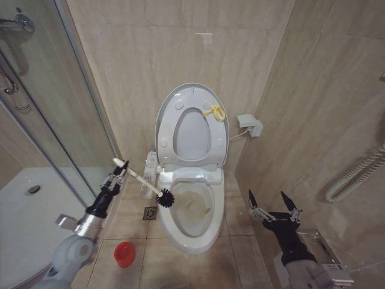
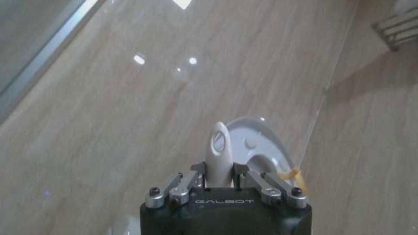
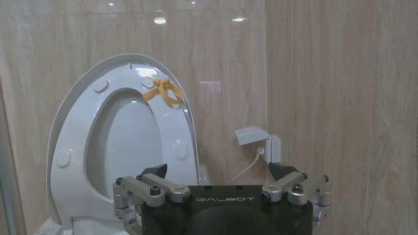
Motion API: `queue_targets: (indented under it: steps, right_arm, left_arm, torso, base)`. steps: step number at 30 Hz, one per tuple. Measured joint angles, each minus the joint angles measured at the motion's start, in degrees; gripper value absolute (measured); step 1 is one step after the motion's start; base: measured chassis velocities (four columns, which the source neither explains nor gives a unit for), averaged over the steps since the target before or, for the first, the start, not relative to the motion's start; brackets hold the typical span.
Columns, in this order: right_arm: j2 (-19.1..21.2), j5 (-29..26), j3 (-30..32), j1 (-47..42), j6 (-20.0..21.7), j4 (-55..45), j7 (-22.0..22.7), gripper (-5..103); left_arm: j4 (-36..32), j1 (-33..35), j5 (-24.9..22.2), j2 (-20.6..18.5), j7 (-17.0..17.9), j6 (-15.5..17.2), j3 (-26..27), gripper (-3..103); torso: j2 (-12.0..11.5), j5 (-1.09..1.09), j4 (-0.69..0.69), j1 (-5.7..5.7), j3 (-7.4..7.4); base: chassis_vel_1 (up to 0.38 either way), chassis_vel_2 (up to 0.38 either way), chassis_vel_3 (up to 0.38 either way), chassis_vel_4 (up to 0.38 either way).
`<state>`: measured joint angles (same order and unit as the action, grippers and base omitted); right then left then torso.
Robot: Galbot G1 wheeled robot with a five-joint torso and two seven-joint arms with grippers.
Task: Open the toilet lid, clean the toilet bowl with a toilet brush, close the toilet lid, and flush.
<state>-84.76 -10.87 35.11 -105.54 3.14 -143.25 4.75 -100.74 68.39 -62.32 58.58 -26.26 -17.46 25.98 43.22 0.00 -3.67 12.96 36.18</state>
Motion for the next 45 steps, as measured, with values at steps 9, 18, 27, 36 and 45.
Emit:
queue_targets:
  steps: [9, 18, 27, 36, 45]
  right_arm:
    - [0.0, 0.0, 0.0, 0.0, 0.0, 0.0, 0.0, 100]
    - [0.0, 0.0, 0.0, 0.0, 0.0, 0.0, 0.0, 100]
    - [0.0, 0.0, 0.0, 0.0, 0.0, 0.0, 0.0, 100]
    - [0.0, 0.0, 0.0, 0.0, 0.0, 0.0, 0.0, 100]
    - [0.0, 0.0, 0.0, 0.0, 0.0, 0.0, 0.0, 100]
  left_arm:
    - [7.5, -7.3, 3.1, 3.6, -1.3, -1.7, -6.8, 26]
    - [19.1, -15.8, 8.8, 6.9, -1.4, -4.4, -16.1, 26]
    - [28.7, -21.5, 12.9, 8.2, -1.3, -6.2, -24.3, 26]
    - [34.5, -23.0, 16.6, 8.4, -1.5, -7.1, -28.1, 26]
    - [40.2, -27.1, 21.2, 9.4, -1.7, -7.1, -31.6, 26]
  torso:
    - [0.0, 0.01, 0.01, 0.0, 0.0]
    - [0.0, 0.01, 0.0, 0.0, 0.0]
    - [0.0, 0.0, -0.01, 0.0, 0.0]
    - [0.0, 0.01, 0.01, -0.01, 0.0]
    - [0.0, 0.01, -0.01, -0.01, 0.0]
  base:
    - [0.0, 0.0, 0.0, 0.0]
    - [0.0, 0.0, 0.0, 0.0]
    - [0.0, 0.0, 0.0, 0.0]
    - [0.0, 0.0, 0.0, 0.0]
    - [0.0, 0.0, 0.0, 0.0]
